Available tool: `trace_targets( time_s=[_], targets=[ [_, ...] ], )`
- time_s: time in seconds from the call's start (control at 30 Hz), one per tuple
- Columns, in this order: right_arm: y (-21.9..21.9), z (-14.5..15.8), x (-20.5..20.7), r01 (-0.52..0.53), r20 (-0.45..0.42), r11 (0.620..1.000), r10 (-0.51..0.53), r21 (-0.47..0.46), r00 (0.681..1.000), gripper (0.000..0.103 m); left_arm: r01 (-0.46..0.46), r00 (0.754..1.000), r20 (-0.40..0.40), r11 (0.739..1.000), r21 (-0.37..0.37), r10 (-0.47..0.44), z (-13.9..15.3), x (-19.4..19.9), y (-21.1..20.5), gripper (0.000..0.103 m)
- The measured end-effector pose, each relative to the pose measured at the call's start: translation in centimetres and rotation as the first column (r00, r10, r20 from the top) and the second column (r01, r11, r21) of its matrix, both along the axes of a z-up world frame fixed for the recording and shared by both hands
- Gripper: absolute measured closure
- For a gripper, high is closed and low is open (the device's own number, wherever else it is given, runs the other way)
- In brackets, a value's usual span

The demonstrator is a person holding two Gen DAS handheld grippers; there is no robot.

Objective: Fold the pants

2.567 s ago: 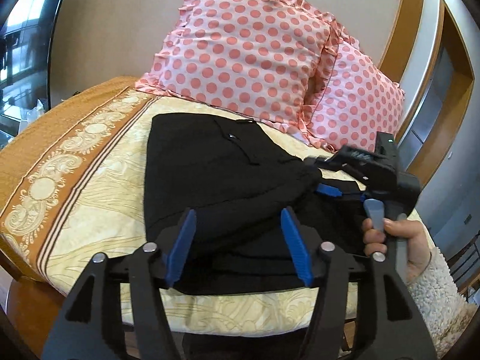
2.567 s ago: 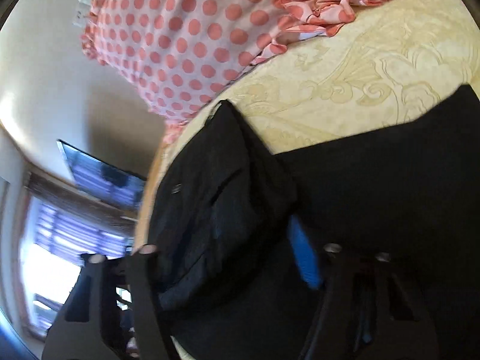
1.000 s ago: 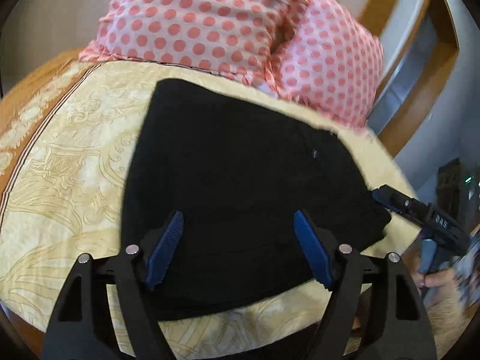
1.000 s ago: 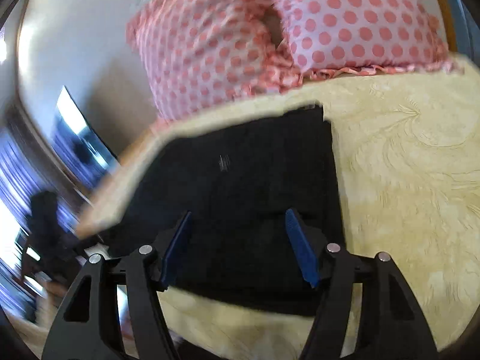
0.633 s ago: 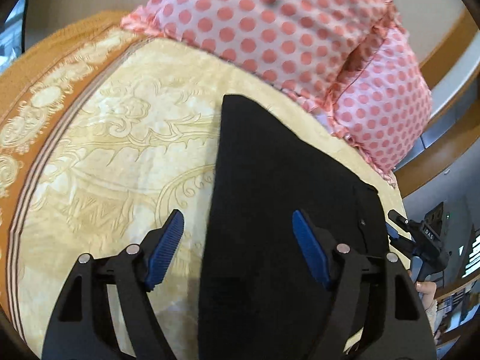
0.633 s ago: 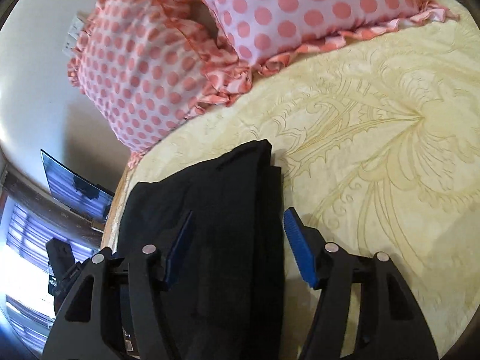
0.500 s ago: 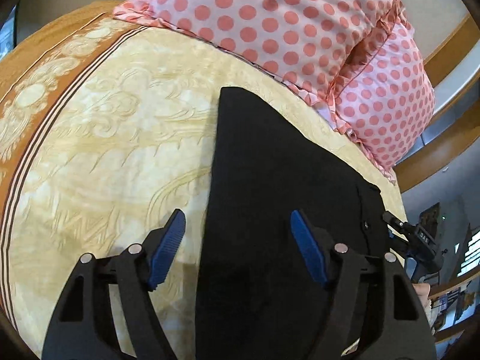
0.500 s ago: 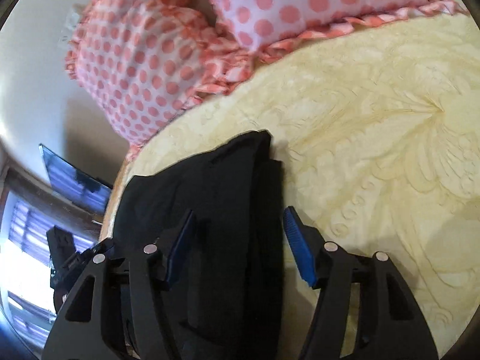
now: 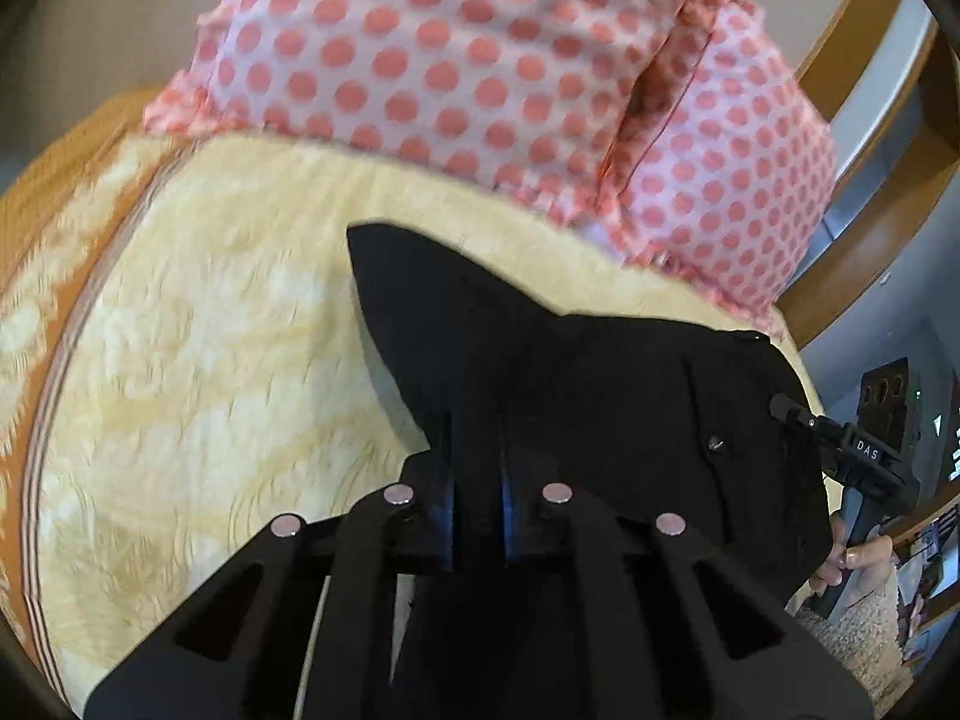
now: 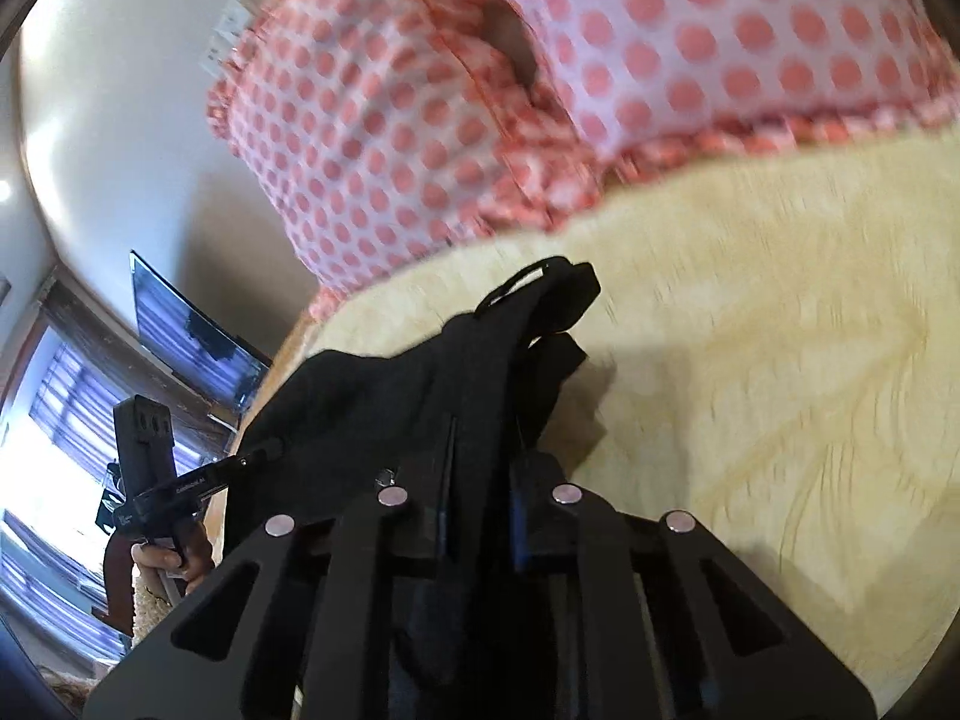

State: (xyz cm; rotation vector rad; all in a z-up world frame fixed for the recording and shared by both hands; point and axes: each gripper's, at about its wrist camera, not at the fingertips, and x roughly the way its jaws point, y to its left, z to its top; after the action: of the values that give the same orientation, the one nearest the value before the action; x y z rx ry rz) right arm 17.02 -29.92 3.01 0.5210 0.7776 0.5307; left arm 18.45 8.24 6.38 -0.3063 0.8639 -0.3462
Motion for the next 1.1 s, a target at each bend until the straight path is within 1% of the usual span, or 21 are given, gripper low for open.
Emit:
trace_targets(
  time_s=[0.1,0.17,0.2,0.23,0.27,0.3,0.33,0.4,0.47,0.53,0.6,0.7,0.77,0.8,0.83,0.87,0.9,0.93,0.97,1.03,1.1],
  targets=[
    [-0.1,0.8,1.0,0.037,0.039,0.999,-0.036,-0.036,0.999,0.088,-0.021,0.998,0.067,0.999,0.028,0.019,1.1,1.4,-0.7,0.093],
    [-0.2,-0.4,2.0,0.069,0.001,0.994,-0.069,-0.084,0.998,0.087,-0.037,0.999,0.017,0.997,0.066,0.036,-0.3,3.2,-1.0,0.088],
    [-0.1,-1.6,2.6,0.073,-0.047,0.990,-0.079,-0.122,0.996,0.084,-0.045,0.999,-0.015,0.996,0.073,0.046,-0.9,3.7,-1.0,0.086],
    [-0.1,-2.6,2.9,0.085,-0.091,0.984,-0.100,-0.154,0.991,0.081,-0.057,0.997,-0.049,0.994,0.091,0.061,-1.9,4.1,-1.0,0.078],
    [-0.2,-3.0,2.8,0.096,-0.105,0.981,-0.114,-0.167,0.988,0.072,-0.071,0.995,-0.057,0.992,0.105,0.077,-2.5,4.0,-0.7,0.072],
    [-0.6,-2.9,2.3,0.120,-0.107,0.979,-0.138,-0.167,0.985,0.064,-0.089,0.994,-0.047,0.990,0.109,0.094,-2.6,3.5,-0.3,0.069],
    [-1.0,-2.6,1.7,0.138,-0.101,0.977,-0.156,-0.164,0.983,0.060,-0.103,0.994,-0.032,0.988,0.113,0.107,-2.4,2.9,0.0,0.068],
    [-1.4,-1.1,-0.1,0.178,-0.050,0.970,-0.188,-0.165,0.981,0.047,-0.123,0.992,0.013,0.984,0.125,0.123,-1.5,1.5,0.6,0.066],
    [-1.1,0.7,-2.9,0.173,0.033,0.976,-0.171,-0.131,0.985,0.043,-0.128,0.990,0.081,0.985,0.115,0.120,0.1,-0.9,1.0,0.051],
    [0.0,1.5,-4.8,0.116,0.063,0.989,-0.110,-0.096,0.992,0.043,-0.093,0.990,0.116,0.993,0.073,0.084,1.0,-3.2,0.8,0.044],
    [1.6,1.5,-6.5,0.042,0.068,0.995,-0.036,-0.089,0.997,0.043,-0.007,0.992,0.126,1.000,0.020,0.004,1.1,-5.7,-0.2,0.041],
    [3.7,-0.3,-7.2,-0.009,0.000,0.991,0.009,-0.132,1.000,0.041,0.091,0.993,0.075,0.996,-0.024,-0.089,-0.6,-7.1,-2.3,0.035],
    [3.9,-2.1,-6.8,0.004,-0.040,0.989,-0.010,-0.150,0.999,0.042,0.088,0.996,0.019,0.996,0.024,-0.088,-2.6,-6.5,-3.3,0.037],
    [3.7,-2.0,-6.9,0.018,-0.026,0.991,-0.021,-0.136,0.999,0.042,0.082,0.997,0.008,0.996,0.043,-0.083,-3.2,-6.2,-3.6,0.041],
    [3.8,-1.7,-7.2,0.034,-0.021,0.990,-0.037,-0.140,0.999,0.042,0.062,0.997,0.037,0.996,0.064,-0.065,-3.3,-6.6,-3.6,0.044],
    [4.2,-0.9,-7.9,0.060,0.003,0.982,-0.061,-0.180,0.998,0.039,0.053,0.997,0.047,0.996,0.072,-0.057,-3.1,-7.0,-3.6,0.041],
    [4.7,-0.4,-8.6,0.081,0.035,0.972,-0.075,-0.222,0.997,0.027,0.041,0.997,0.062,0.996,0.083,-0.046,-2.7,-7.6,-3.6,0.038],
    [5.3,0.1,-9.8,0.115,0.084,0.953,-0.095,-0.280,0.992,0.018,0.027,0.996,0.088,0.995,0.094,-0.035,-2.3,-8.5,-3.6,0.030],
    [6.0,0.4,-11.1,0.147,0.126,0.933,-0.111,-0.329,0.986,0.002,-0.004,0.992,0.128,0.993,0.122,-0.012,-2.1,-9.9,-3.6,0.022],
    [7.8,0.4,-14.1,0.265,0.218,0.857,-0.183,-0.443,0.959,0.001,-0.036,0.986,0.166,0.982,0.187,0.005,-2.4,-12.4,-4.2,0.018],
    [9.1,-0.3,-15.8,0.291,0.255,0.811,-0.182,-0.507,0.950,0.001,-0.048,0.985,0.173,0.973,0.226,0.008,-3.2,-14.4,-4.9,0.014]
  ],
)
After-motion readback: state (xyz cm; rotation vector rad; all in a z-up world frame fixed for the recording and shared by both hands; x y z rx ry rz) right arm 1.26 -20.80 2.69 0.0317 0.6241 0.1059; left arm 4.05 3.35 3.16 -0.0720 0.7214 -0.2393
